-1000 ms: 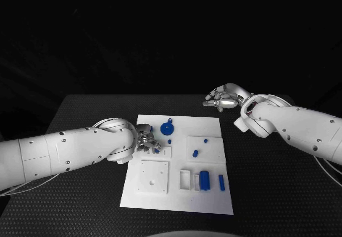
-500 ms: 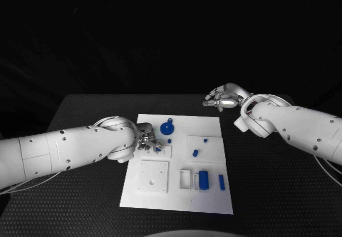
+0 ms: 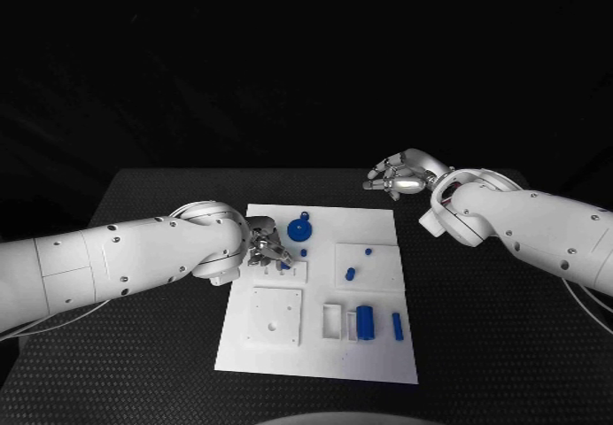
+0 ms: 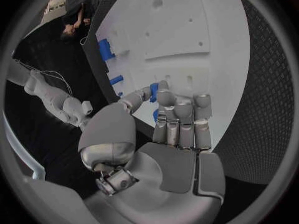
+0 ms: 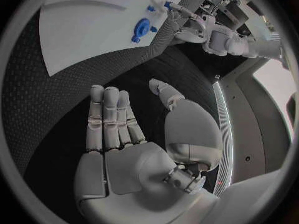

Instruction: Assemble the parts on the task board

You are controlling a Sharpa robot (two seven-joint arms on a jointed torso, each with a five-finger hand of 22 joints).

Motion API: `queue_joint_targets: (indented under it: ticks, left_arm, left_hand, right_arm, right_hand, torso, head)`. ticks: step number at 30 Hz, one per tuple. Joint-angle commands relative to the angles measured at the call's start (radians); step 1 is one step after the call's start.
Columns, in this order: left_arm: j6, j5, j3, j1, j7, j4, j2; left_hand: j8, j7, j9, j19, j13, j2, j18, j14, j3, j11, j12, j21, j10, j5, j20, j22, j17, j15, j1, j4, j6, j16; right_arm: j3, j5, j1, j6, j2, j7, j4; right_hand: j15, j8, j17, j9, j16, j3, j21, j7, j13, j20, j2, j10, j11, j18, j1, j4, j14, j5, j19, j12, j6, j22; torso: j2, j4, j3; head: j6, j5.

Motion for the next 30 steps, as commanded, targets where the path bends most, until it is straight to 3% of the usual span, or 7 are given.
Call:
queue_joint_targets:
  ticks: [1,8,30]
  left_arm:
    - [0.066,0.022,0.001,0.004,0.015,-0.007,0.004]
    - [0.137,0.027,0.001,0.012,0.0,-0.034,0.019]
    - [0.158,-0.026,-0.002,0.015,-0.014,-0.058,0.03]
  left_hand:
    - [0.001,0.001,0.002,0.005,-0.002,0.05,0.006,0.015,0.102,-0.006,0.003,0.003,0.005,-0.005,-0.129,0.015,-0.001,-0.033,0.059,-0.096,0.006,0.004]
    - [0.001,0.001,0.004,0.004,-0.001,0.049,0.005,0.015,0.103,-0.006,0.003,0.003,0.004,-0.004,-0.129,0.015,-0.001,-0.033,0.063,-0.097,0.005,0.004]
    - [0.002,0.001,0.009,0.001,-0.001,0.049,0.004,0.013,0.101,-0.006,0.004,0.003,0.001,0.001,-0.128,0.016,-0.001,-0.032,0.067,-0.099,0.005,0.005]
  right_arm:
    - [0.0,0.0,-0.001,0.013,0.001,0.009,0.0]
    - [0.0,0.0,-0.001,0.014,0.002,0.009,-0.001]
    - [0.0,0.0,-0.001,0.014,0.002,0.009,0.0]
  right_hand:
    - [-0.002,0.004,-0.001,-0.001,0.005,-0.001,-0.002,0.007,-0.002,0.001,-0.001,-0.007,0.003,0.011,-0.011,0.003,-0.007,0.004,0.002,0.006,0.0,0.02]
    - [-0.002,0.004,-0.001,-0.001,0.005,-0.001,-0.002,0.007,-0.002,0.001,-0.001,-0.007,0.003,0.011,-0.011,0.003,-0.007,0.004,0.002,0.006,0.0,0.02]
    - [-0.002,0.005,-0.002,-0.002,0.005,-0.002,-0.002,0.007,-0.003,0.001,-0.001,-0.007,0.003,0.011,-0.011,0.002,-0.007,0.004,0.002,0.007,0.0,0.02]
  torso:
    - [0.0,0.0002,-0.0002]
    - [0.0,0.0006,0.0005]
    - [0.0,0.0009,0.0004]
  head:
    - [-0.001,0.0]
    - [-0.004,0.0]
    - [-0.009,0.001]
